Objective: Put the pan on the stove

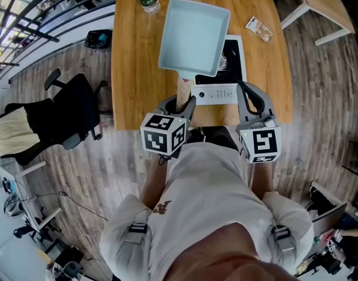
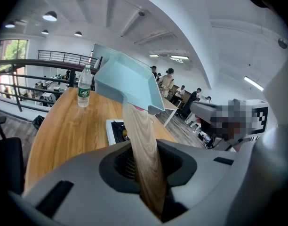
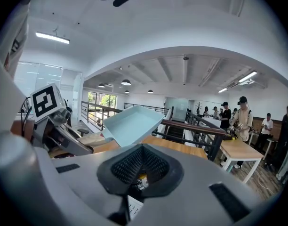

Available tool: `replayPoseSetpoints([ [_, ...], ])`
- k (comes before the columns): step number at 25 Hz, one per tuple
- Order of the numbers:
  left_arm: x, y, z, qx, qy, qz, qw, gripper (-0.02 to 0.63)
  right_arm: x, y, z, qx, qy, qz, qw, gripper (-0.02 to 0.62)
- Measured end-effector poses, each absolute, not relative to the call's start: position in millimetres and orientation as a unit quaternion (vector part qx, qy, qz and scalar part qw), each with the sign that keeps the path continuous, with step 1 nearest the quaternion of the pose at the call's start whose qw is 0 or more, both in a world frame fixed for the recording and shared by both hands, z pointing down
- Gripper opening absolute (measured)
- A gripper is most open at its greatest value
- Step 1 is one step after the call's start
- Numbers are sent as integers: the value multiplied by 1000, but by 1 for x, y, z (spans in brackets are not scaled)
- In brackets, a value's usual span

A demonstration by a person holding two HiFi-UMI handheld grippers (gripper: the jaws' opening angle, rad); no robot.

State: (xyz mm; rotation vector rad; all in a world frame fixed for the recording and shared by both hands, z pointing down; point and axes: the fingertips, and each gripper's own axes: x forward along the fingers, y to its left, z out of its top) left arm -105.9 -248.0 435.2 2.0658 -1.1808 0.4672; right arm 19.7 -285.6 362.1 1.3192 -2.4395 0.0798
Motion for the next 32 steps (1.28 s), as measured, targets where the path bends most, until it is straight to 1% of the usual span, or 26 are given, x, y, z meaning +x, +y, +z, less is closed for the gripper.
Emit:
replayPoseSetpoints([
  [32, -64, -259, 505, 772, -435, 223, 405, 95, 59, -304, 434, 457, -856, 90, 224, 15],
])
